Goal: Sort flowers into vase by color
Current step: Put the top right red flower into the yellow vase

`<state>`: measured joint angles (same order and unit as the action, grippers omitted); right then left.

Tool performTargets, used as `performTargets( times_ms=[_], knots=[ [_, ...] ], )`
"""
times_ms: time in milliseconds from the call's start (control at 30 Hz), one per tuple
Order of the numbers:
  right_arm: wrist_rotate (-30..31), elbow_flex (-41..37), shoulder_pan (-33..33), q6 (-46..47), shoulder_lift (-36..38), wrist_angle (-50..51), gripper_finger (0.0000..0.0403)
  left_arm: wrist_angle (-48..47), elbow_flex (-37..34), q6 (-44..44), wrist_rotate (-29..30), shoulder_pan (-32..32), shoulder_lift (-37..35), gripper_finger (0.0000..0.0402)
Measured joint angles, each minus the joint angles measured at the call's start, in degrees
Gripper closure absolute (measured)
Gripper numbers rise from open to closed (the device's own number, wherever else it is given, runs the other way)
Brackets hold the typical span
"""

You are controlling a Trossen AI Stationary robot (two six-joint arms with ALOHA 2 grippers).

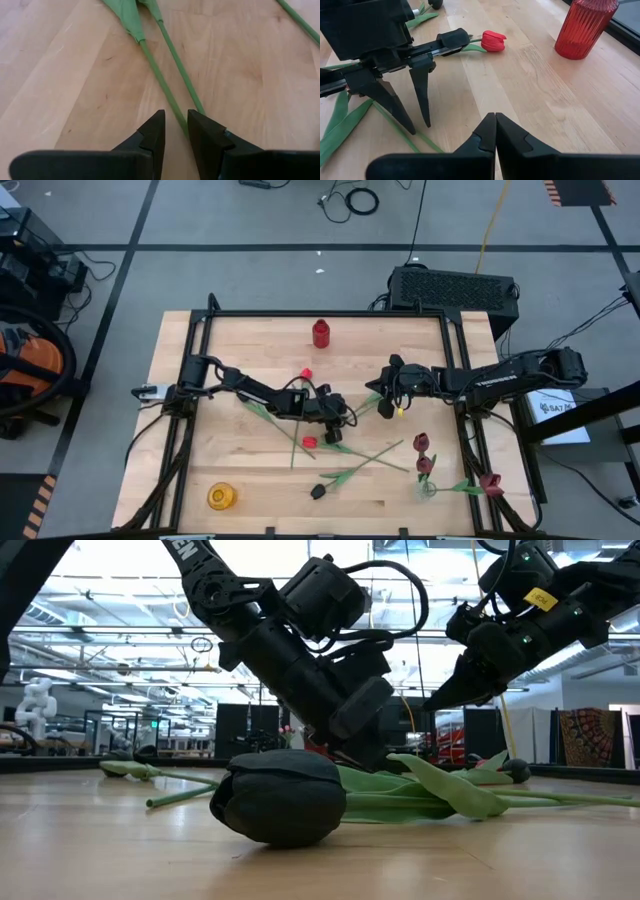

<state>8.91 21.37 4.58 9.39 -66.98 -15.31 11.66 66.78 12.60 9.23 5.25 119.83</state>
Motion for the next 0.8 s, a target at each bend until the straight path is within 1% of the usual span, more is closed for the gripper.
performTargets(
  times_ms=[167,433,533,600,667,733,800],
  knots=[
    [0.00,0.00,-0.02,0.00,0.00,0.00,0.0403,-0.02,0.00,0.58,0.00,0.03,0.02,0.0314],
    [0.02,-0.02,-0.01,0.42,0.00,0.19,0.0403,1.57,0.17,0.57,0.26,0.04,2.43,0.0314],
    [0.02,-0.02,-0.01,0.37,0.00,0.46,0.0403,1.53,0.17,0.57,1.53,0.09,2.47,0.0315],
    [0.02,-0.02,0.00,0.20,0.00,0.44,0.0403,1.48,0.16,0.42,2.25,0.13,2.34,0.0326],
    [0.02,-0.02,0.00,0.11,0.00,0.44,0.0403,1.41,0.15,0.42,2.42,0.07,2.32,0.0348],
    [0.01,-0.02,-0.02,0.07,0.00,0.46,0.0403,1.36,0.15,0.42,2.90,0.07,2.32,0.0379],
    [0.02,-0.02,-0.01,0.13,0.00,0.44,0.0403,1.39,0.15,0.45,3.18,0.05,2.32,0.0393]
  ],
)
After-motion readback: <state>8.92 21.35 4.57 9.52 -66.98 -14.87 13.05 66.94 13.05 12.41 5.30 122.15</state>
